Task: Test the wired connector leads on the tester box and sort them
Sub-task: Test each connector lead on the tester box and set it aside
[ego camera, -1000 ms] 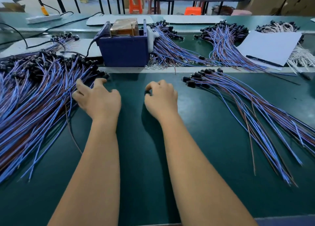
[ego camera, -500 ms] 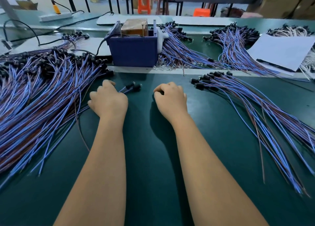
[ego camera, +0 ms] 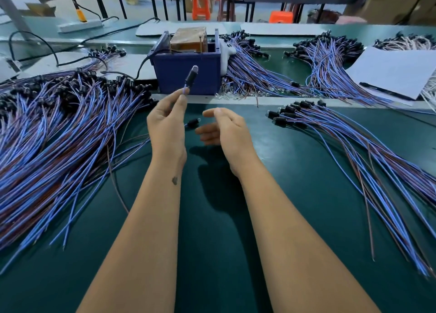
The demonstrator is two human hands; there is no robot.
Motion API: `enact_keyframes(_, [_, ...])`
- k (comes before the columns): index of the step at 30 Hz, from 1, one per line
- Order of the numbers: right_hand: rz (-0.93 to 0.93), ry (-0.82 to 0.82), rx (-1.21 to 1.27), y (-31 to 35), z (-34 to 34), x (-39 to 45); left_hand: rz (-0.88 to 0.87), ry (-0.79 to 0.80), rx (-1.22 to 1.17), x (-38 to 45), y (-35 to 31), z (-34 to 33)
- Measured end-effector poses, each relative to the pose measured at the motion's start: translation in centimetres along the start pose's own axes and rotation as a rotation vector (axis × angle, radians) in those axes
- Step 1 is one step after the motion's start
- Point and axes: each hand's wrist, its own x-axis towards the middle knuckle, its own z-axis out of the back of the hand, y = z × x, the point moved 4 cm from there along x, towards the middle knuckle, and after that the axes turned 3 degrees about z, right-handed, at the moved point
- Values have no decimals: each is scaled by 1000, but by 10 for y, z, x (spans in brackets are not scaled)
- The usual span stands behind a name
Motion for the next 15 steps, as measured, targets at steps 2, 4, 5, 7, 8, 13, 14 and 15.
enact_keyframes(2, [-90,85,164,-2,-6,0,3,131,-88,-3,1,-9])
enact_keyframes(4, [-161,137,263,-4,-6,2,-6,242,-66,-8,2,-16])
enact_keyframes(5, [-182,155,301,-4,-4,3,-6,279,-45,-10,2,-18])
enact_keyframes(7, [-206,178,348,-3,0,3,5,327,-68,-14,0,-21])
enact_keyframes(8, [-206,173,360,-2,2,4,6,347,-114,-15,-1,-22])
enact_keyframes(13, [-108,75,390,1,10,7,43,433,-239,-20,-3,-25])
enact_keyframes(14, [-69,41,385,1,12,7,70,443,-219,-22,-2,-26])
enact_keyframes(15, [-34,1,384,1,14,7,107,446,-182,-23,0,-26])
